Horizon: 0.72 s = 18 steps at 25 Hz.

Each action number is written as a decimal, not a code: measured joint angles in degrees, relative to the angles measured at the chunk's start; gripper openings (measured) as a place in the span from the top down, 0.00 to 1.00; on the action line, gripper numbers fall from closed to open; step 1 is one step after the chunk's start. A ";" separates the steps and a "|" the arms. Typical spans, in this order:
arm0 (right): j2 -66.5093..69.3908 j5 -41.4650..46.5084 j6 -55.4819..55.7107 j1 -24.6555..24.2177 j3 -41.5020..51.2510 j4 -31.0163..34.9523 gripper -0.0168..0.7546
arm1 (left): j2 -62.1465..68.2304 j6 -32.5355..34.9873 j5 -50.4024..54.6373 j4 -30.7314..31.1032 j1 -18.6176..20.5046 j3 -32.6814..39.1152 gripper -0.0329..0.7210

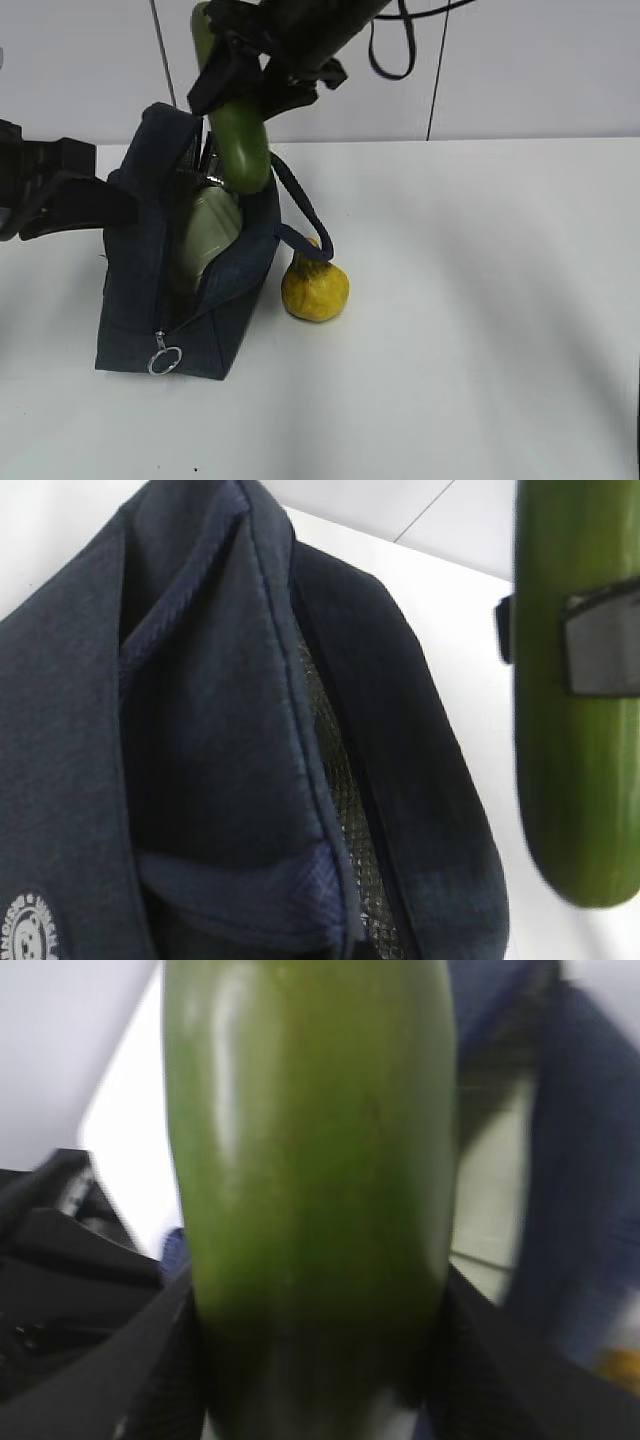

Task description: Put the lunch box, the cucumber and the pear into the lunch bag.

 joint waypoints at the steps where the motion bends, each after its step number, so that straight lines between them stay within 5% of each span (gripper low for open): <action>1: 1.24 0.00 -0.75 0.00 0.00 3.06 0.44 | 0.00 0.00 0.00 0.00 0.00 0.00 0.98; 4: 4.56 -0.19 -1.66 0.00 0.00 8.57 0.43 | 0.00 0.00 0.00 0.00 0.00 0.00 0.98; 12: 10.08 -0.70 -1.85 0.00 0.00 9.95 0.38 | 0.00 0.00 0.05 0.00 0.00 0.00 0.98; 18: 10.08 -0.82 -2.90 0.00 0.00 11.25 0.23 | 0.00 0.00 0.10 0.00 0.00 0.00 0.98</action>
